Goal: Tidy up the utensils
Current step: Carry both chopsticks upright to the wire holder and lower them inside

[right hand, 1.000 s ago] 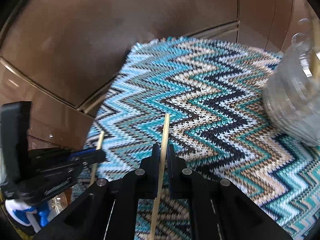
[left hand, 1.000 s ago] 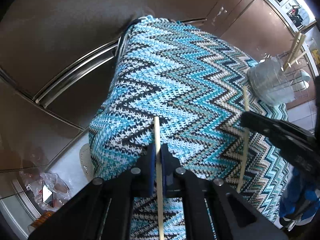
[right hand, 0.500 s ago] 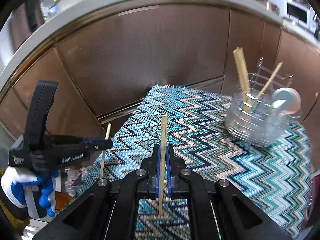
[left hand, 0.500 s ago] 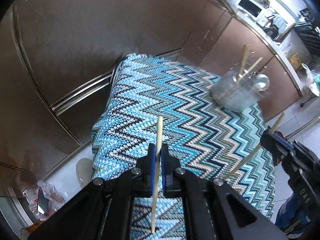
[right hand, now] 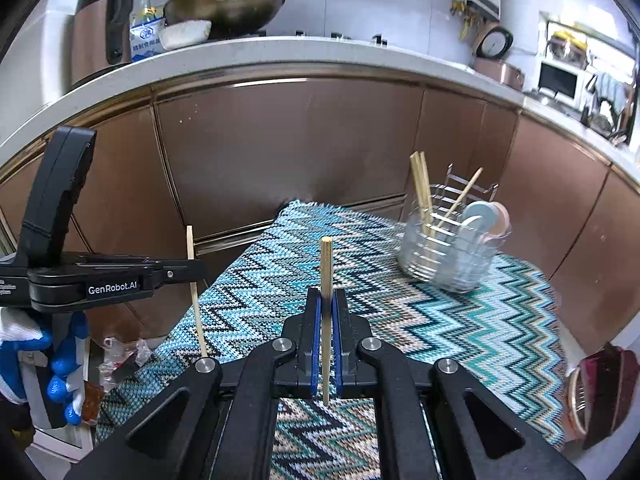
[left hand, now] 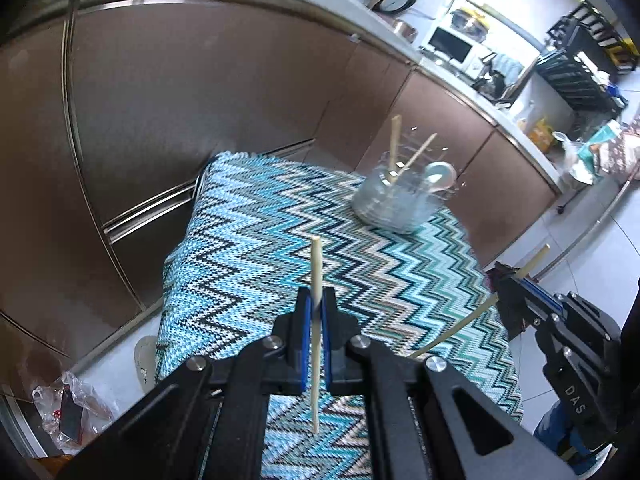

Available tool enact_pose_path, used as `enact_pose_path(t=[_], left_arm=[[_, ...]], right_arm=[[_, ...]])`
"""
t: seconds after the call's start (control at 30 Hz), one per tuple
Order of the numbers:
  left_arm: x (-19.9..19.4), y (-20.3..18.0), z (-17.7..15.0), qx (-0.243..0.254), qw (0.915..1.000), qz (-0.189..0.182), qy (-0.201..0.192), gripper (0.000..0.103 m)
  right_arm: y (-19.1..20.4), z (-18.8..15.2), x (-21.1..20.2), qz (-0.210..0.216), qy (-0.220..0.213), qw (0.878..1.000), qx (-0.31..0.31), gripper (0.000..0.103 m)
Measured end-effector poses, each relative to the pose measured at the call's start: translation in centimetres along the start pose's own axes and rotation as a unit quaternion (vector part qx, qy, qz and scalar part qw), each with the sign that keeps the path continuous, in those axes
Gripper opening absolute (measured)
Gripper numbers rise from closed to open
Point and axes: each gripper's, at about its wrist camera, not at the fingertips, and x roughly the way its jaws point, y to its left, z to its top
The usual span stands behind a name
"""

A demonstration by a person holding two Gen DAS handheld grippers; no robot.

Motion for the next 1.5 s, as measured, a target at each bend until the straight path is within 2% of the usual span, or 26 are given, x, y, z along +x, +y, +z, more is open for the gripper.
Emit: enact_pose_path(t=[0.23, 0.43, 0.87, 1.23, 1.5], left_arm=[[-4.0, -2.6, -1.5, 0.023, 0.9988, -0.013, -0.042, 0.005], [-7.1, -5.2, -2.6, 0.049, 0.9951, -0.007, -0.085, 0.005], [-10.8, -9.5, -2.5, 0.091, 0.9836, 0.001, -0.156, 0.005], [-11.5, -13.2, -0.4, 0.120, 0.9734, -0.007, -0.195, 0.005], [-10.4, -15.9, 3.1, 0.137, 0.9666, -0.018, -0.216, 0.005]], right_arm=[[1.4, -1.3, -4.5, -0.040, -0.036, 0.998, -0.016, 0.005], [2.0, -2.1, -7.8, -0.071, -0.069, 0.995, -0.024, 0.005], [1.1, -2.4, -11.7, -0.104, -0.112, 0.988, -0.030, 0.005], [-1.7, -1.1, -11.9, -0.122, -0.133, 0.983, -0.021, 0.005], [-5.4, 0.7, -11.4, -0.123, -0.150, 0.981, 0.000, 0.005]])
